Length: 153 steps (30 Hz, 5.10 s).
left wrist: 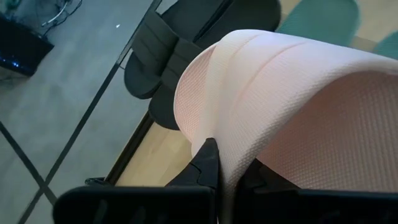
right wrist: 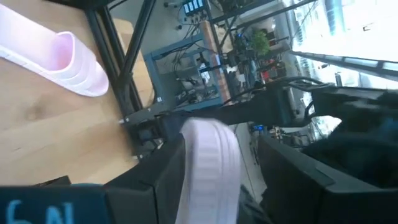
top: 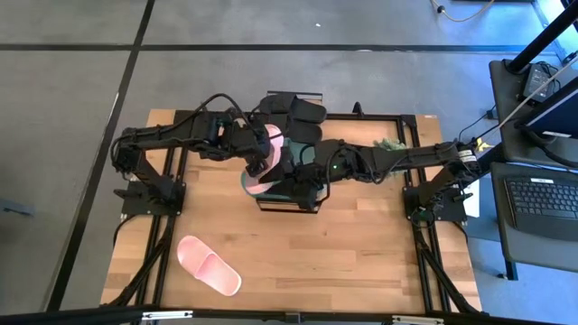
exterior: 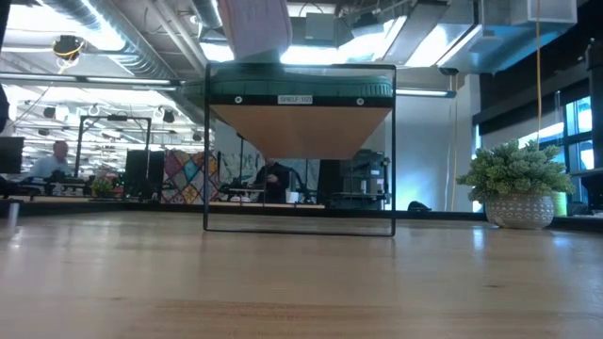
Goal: Pick and place slides into the shelf
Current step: Put the top pink slipper under the shelf
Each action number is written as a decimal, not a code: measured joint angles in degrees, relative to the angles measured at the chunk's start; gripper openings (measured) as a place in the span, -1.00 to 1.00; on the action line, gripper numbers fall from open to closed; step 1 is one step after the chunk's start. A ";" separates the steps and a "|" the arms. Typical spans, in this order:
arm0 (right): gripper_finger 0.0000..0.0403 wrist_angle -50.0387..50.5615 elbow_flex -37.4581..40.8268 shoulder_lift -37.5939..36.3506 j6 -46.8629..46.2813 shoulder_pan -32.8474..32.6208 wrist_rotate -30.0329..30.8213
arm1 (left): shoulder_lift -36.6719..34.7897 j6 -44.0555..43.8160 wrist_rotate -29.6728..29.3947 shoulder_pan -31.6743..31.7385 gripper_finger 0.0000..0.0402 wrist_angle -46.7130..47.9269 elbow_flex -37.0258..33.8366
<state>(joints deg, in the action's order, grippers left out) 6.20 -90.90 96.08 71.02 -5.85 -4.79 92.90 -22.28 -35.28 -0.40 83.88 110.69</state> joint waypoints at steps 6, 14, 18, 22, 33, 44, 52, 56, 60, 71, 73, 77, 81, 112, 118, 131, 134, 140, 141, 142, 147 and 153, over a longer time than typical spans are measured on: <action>0.00 0.28 0.01 -0.01 -0.27 0.60 -0.69 | 0.00 0.35 -1.16 -2.25 -1.00 -0.86 0.00; 0.00 0.46 0.01 -0.01 -2.21 1.53 -5.29 | -0.02 3.48 -2.17 -3.15 -1.00 -5.10 0.00; -0.06 2.07 0.01 -0.01 -3.20 1.58 -5.17 | -0.02 3.45 -2.09 -3.17 -0.97 -5.26 0.00; -0.27 4.42 0.01 -0.01 -2.99 1.69 -5.15 | -0.02 3.52 -2.13 -3.19 -0.97 -5.27 0.00; -0.63 5.64 0.03 -0.01 -1.79 1.93 -5.29 | -0.02 3.45 -2.20 -3.11 -0.82 -5.14 0.00; -0.63 5.84 0.03 -0.01 -1.99 1.90 -3.39 | -0.02 4.66 -0.70 -3.11 -0.59 -4.88 0.00; -0.64 6.42 0.10 -0.28 -1.48 1.32 0.77 | -0.29 4.54 -1.49 -2.98 -0.06 -1.63 0.00; -0.64 7.87 0.10 -2.14 -1.31 0.34 1.22 | -1.83 1.03 -4.39 -3.05 0.05 1.28 0.00; -0.64 11.59 0.10 -4.46 -2.11 -0.82 1.54 | -3.32 -0.15 -3.77 -3.17 0.06 1.38 0.00; -0.66 26.93 0.90 -16.42 -16.03 -9.97 11.39 | -5.18 5.65 -3.55 -5.99 0.07 -3.68 0.08; -0.67 29.11 1.96 -19.07 -17.09 -14.12 13.78 | -5.76 7.99 -4.61 -5.78 0.07 -1.69 -0.16; -0.67 29.09 6.04 -23.15 -18.68 -21.90 18.57 | -5.42 2.46 -9.87 -5.55 0.07 4.74 -0.27; -0.68 24.96 11.54 -27.49 -21.30 -28.87 27.79 | -6.67 -0.90 -11.81 -5.09 0.07 5.92 -0.08; -0.69 -8.63 58.07 -43.11 -36.14 -53.89 47.41 | -32.15 12.44 16.76 3.77 0.07 -34.62 -37.04; -0.69 -15.31 64.83 -43.11 -36.02 -53.87 47.37 | -40.65 17.46 28.10 7.04 0.07 -48.94 -50.80; -0.69 -16.92 72.88 -51.83 -39.90 -53.61 46.86 | -47.32 19.65 34.58 10.52 0.07 -57.86 -63.25; -0.69 -18.81 75.64 -55.14 -39.10 -52.93 46.76 | -47.34 20.33 34.61 10.53 0.07 -57.82 -63.83; -0.69 -18.44 78.01 -62.49 -34.00 -50.02 42.25 | -47.54 21.36 34.78 10.53 0.07 -57.91 -63.84; -0.69 -17.92 78.12 -63.69 -33.12 -49.47 40.74 | -48.00 21.35 34.78 10.53 0.07 -57.83 -63.87; -0.69 -17.24 78.10 -64.66 -32.69 -48.98 39.85 | -48.51 21.35 34.78 10.53 0.07 -58.07 -63.87; -0.69 -13.20 78.15 -67.23 -31.69 -45.78 37.12 | -50.73 21.36 34.78 10.53 0.07 -59.76 -63.84; -0.69 -11.54 78.17 -67.64 -31.99 -41.26 34.66 | -52.73 21.40 33.09 10.51 0.07 -59.47 -63.84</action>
<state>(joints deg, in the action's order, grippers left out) -5.34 -12.73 28.45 39.03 -47.11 29.87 40.17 -0.89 -2.19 10.11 24.40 46.85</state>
